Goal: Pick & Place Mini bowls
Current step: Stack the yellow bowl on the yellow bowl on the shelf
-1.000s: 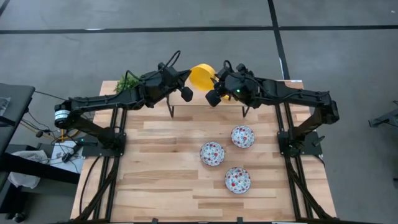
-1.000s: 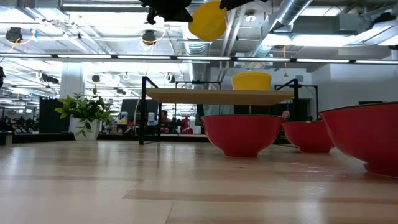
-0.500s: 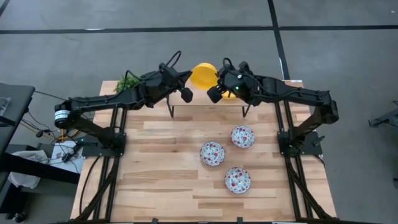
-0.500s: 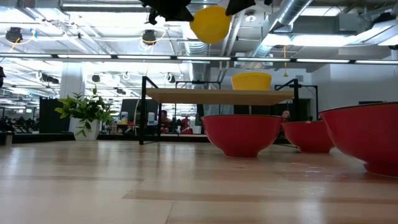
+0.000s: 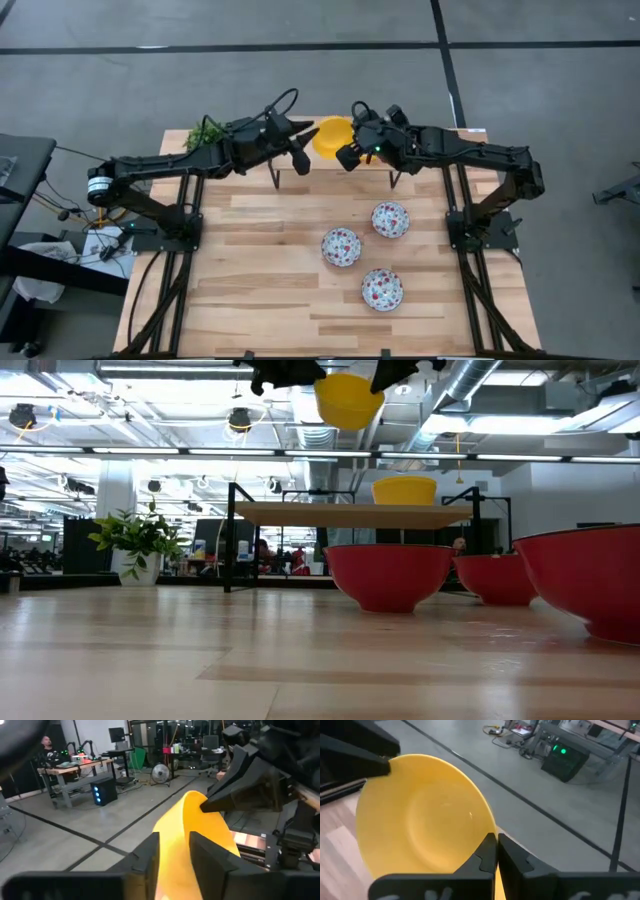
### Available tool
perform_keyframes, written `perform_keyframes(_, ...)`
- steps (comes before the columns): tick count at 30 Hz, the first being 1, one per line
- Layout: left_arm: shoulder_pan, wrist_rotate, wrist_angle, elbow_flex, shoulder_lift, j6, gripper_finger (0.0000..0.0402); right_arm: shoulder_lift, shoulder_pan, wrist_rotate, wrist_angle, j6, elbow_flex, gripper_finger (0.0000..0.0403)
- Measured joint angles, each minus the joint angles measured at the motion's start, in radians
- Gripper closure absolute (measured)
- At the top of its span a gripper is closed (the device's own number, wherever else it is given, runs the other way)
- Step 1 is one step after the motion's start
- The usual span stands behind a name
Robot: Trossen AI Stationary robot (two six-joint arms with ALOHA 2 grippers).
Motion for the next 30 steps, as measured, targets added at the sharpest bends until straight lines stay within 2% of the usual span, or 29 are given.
perform_keyframes(6,0.001,-0.007,0.010,0.000,-0.035,0.000,0.0228,0.000,-0.017,-0.003,-0.027,0.003,0.000,0.0402)
perform_keyframes(10,0.001,-0.007,0.010,0.000,-0.083,0.030,0.0197,-0.001,-0.069,-0.056,-0.078,0.026,0.000,0.0402)
perform_keyframes(12,0.001,-0.008,0.008,0.000,-0.106,0.029,0.0189,-0.003,-0.112,-0.126,-0.100,0.027,0.000,0.0402)
perform_keyframes(15,0.001,-0.008,-0.031,0.000,-0.135,0.014,0.0182,-0.006,-0.197,-0.288,-0.120,0.033,0.000,0.0402)
perform_keyframes(20,-0.011,-0.011,-0.138,0.000,-0.163,-0.053,0.0181,-0.006,-0.356,-0.521,-0.245,0.047,0.032,0.0402)
perform_keyframes(24,-0.047,-0.010,-0.201,0.000,-0.165,-0.057,0.0183,-0.006,-0.474,-0.606,-0.351,0.032,0.070,0.0402)
perform_keyframes(30,-0.109,-0.010,-0.213,-0.001,-0.160,-0.051,0.0180,-0.003,-0.588,-0.745,-0.365,-0.032,0.079,0.0403)
